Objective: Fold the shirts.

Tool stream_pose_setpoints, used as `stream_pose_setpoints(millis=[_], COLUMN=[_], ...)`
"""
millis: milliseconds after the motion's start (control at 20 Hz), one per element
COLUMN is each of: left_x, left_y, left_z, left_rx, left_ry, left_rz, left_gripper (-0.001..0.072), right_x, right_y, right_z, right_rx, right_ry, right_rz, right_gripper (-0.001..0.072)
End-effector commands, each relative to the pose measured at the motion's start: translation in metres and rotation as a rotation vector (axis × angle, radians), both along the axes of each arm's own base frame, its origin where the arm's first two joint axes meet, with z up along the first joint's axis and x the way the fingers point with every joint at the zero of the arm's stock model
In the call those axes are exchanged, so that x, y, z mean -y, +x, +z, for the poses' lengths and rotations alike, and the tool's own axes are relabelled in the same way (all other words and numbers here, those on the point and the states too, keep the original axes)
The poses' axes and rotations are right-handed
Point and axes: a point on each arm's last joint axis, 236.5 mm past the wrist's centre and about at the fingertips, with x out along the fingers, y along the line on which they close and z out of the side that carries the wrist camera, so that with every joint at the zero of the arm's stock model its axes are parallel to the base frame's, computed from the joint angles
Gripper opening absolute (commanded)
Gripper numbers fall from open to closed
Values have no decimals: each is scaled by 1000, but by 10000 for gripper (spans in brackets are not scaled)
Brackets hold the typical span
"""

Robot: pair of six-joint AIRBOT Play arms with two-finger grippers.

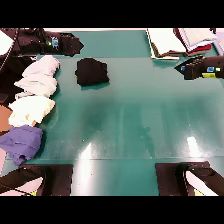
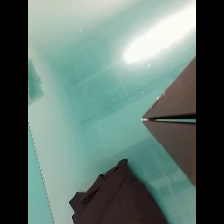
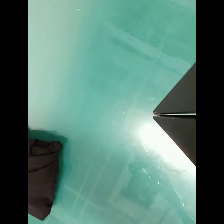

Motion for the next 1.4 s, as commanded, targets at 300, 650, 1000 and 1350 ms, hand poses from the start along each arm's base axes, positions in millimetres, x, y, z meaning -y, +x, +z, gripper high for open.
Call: stream_pose_setpoints(millis=[300,650,1000,1350], left_x=[0,5,-49,-75], left_y=[0,-3,72,133], left_z=[0,2,-61,-281], left_rx=[0,-13,-16,-374], left_ry=[-1,-33,153,285], left_rz=[1,-11,205,253], left_gripper=[29,29,568,569], right_x=[0,0,-7,-8], right_y=[1,6,13,15], right_z=[-5,0,14,16], right_rx=[-13,14,62,77], right_ry=[0,8,60,64], right_rz=[1,-11,-13,-18], right_gripper=[14,14,14,14])
